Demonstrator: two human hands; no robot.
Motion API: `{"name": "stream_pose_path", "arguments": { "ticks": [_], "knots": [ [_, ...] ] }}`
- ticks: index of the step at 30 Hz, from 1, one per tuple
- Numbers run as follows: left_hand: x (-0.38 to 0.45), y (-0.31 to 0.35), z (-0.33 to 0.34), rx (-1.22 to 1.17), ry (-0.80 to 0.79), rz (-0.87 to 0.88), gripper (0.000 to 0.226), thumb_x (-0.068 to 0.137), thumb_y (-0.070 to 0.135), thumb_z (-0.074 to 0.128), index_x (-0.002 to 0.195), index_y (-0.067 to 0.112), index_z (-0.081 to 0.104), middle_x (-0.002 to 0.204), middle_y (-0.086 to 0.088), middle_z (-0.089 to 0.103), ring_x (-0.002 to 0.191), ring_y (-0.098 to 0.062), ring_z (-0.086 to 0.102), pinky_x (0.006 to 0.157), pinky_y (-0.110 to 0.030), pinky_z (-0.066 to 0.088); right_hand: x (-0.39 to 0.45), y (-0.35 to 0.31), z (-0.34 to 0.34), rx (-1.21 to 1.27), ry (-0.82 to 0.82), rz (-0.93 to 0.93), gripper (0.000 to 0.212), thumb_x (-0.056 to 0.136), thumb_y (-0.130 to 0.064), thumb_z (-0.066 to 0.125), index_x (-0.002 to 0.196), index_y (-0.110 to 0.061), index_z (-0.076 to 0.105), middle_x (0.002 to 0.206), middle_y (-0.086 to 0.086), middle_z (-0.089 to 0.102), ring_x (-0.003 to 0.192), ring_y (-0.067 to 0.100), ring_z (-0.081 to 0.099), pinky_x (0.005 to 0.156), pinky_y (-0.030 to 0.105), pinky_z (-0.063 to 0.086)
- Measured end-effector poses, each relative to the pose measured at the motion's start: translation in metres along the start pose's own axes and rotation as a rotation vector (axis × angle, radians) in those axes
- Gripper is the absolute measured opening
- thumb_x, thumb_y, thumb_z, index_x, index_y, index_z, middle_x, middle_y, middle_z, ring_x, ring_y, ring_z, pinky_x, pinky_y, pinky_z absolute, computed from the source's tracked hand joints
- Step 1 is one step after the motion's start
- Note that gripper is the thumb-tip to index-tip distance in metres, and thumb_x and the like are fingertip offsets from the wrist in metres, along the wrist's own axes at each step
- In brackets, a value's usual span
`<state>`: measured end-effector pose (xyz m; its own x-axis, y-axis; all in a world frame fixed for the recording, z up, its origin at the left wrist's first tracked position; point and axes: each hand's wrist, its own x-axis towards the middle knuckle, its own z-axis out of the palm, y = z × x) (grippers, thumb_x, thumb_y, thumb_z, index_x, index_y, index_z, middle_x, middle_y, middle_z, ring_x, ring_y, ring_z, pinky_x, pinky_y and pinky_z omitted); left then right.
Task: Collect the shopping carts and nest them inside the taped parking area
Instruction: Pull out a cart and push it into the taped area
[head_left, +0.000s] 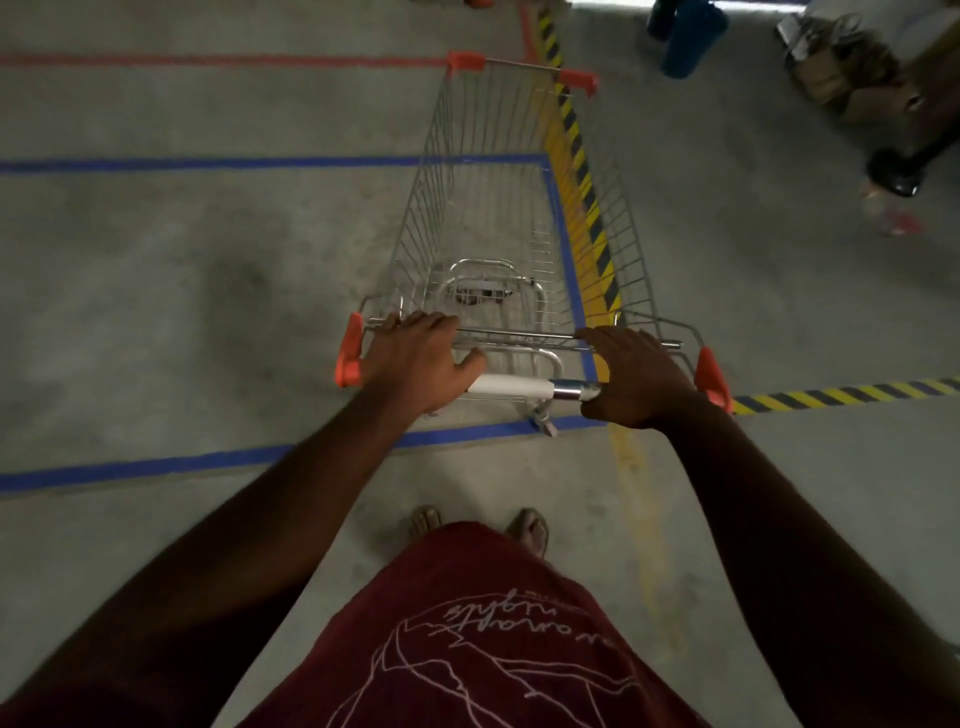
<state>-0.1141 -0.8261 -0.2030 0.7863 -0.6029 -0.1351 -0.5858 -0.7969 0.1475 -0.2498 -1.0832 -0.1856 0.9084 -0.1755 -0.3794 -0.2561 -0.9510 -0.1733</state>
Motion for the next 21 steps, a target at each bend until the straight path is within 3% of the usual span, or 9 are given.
{"name": "stream_pose_path", "arguments": {
  "ticks": [2, 5, 8, 9, 12, 15, 19, 21],
  "knots": [
    [0.004, -0.002, 0.000, 0.007, -0.017, -0.009, 0.068, 0.086, 0.065, 0.034, 0.129, 0.021, 0.063, 0.128, -0.003, 0.068, 0.119, -0.026, 0.060, 0.106, -0.044, 0.039, 0.008, 0.001, -0.008, 0.010, -0.054, -0.019, 0.116, 0.066, -0.079, 0.074, 0.162, -0.027, 0.033, 0.164, 0.002, 0.039, 0.150, 0.027, 0.035, 0.123, 0.043, 0.022],
    [0.009, -0.003, -0.004, 0.001, -0.053, 0.021, 0.075, 0.084, 0.069, 0.030, 0.135, 0.022, 0.057, 0.137, -0.003, 0.063, 0.126, -0.025, 0.055, 0.111, -0.046, 0.033, 0.015, 0.016, -0.024, 0.075, -0.153, -0.019, 0.118, 0.068, -0.081, 0.076, 0.164, -0.036, 0.026, 0.170, -0.005, 0.031, 0.156, 0.021, 0.027, 0.126, 0.039, 0.014],
    [0.016, -0.001, -0.008, -0.028, -0.094, 0.042, 0.072, 0.088, 0.068, 0.034, 0.142, 0.024, 0.051, 0.146, -0.001, 0.055, 0.132, -0.027, 0.050, 0.112, -0.048, 0.020, 0.020, 0.031, -0.031, 0.055, -0.215, -0.011, 0.123, 0.063, -0.095, 0.062, 0.165, -0.041, 0.017, 0.173, -0.008, 0.022, 0.159, 0.020, 0.019, 0.129, 0.047, 0.010],
    [0.019, 0.000, -0.010, -0.033, -0.096, 0.039, 0.072, 0.087, 0.069, 0.034, 0.142, 0.025, 0.050, 0.145, -0.002, 0.056, 0.131, -0.028, 0.051, 0.113, -0.049, 0.022, 0.022, 0.036, -0.029, 0.056, -0.215, -0.015, 0.122, 0.064, -0.099, 0.055, 0.164, -0.042, 0.017, 0.173, -0.009, 0.022, 0.159, 0.020, 0.018, 0.129, 0.049, 0.008],
    [0.027, 0.005, -0.009, -0.038, -0.096, 0.018, 0.069, 0.085, 0.066, 0.035, 0.137, 0.025, 0.054, 0.137, -0.004, 0.063, 0.126, -0.027, 0.056, 0.111, -0.047, 0.034, 0.027, 0.047, -0.029, 0.150, -0.091, -0.001, 0.112, 0.069, -0.107, 0.028, 0.159, -0.041, 0.037, 0.165, -0.008, 0.041, 0.155, 0.019, 0.033, 0.128, 0.048, 0.013],
    [0.033, 0.023, -0.010, -0.032, -0.087, -0.028, 0.068, 0.084, 0.066, 0.034, 0.133, 0.026, 0.057, 0.132, -0.004, 0.066, 0.122, -0.027, 0.059, 0.108, -0.043, 0.037, 0.033, 0.064, -0.033, 0.174, 0.011, 0.071, 0.089, 0.085, -0.093, 0.034, 0.151, -0.036, 0.053, 0.158, -0.003, 0.052, 0.150, 0.023, 0.042, 0.127, 0.045, 0.022],
    [0.041, 0.054, -0.006, -0.033, -0.091, -0.062, 0.068, 0.088, 0.067, 0.037, 0.137, 0.023, 0.055, 0.136, -0.006, 0.064, 0.123, -0.031, 0.057, 0.107, -0.045, 0.036, 0.057, 0.102, -0.035, 0.069, -0.049, 0.143, 0.096, 0.073, -0.105, 0.020, 0.146, -0.050, 0.049, 0.157, -0.010, 0.051, 0.150, 0.025, 0.040, 0.124, 0.057, 0.022],
    [0.047, 0.067, -0.003, -0.062, -0.110, -0.083, 0.070, 0.088, 0.069, 0.037, 0.139, 0.023, 0.054, 0.137, -0.006, 0.062, 0.123, -0.032, 0.057, 0.109, -0.048, 0.037, 0.066, 0.114, -0.041, 0.054, -0.082, 0.142, 0.095, 0.074, -0.104, 0.020, 0.146, -0.049, 0.049, 0.157, -0.009, 0.050, 0.150, 0.026, 0.038, 0.124, 0.056, 0.020]
  ]
}}
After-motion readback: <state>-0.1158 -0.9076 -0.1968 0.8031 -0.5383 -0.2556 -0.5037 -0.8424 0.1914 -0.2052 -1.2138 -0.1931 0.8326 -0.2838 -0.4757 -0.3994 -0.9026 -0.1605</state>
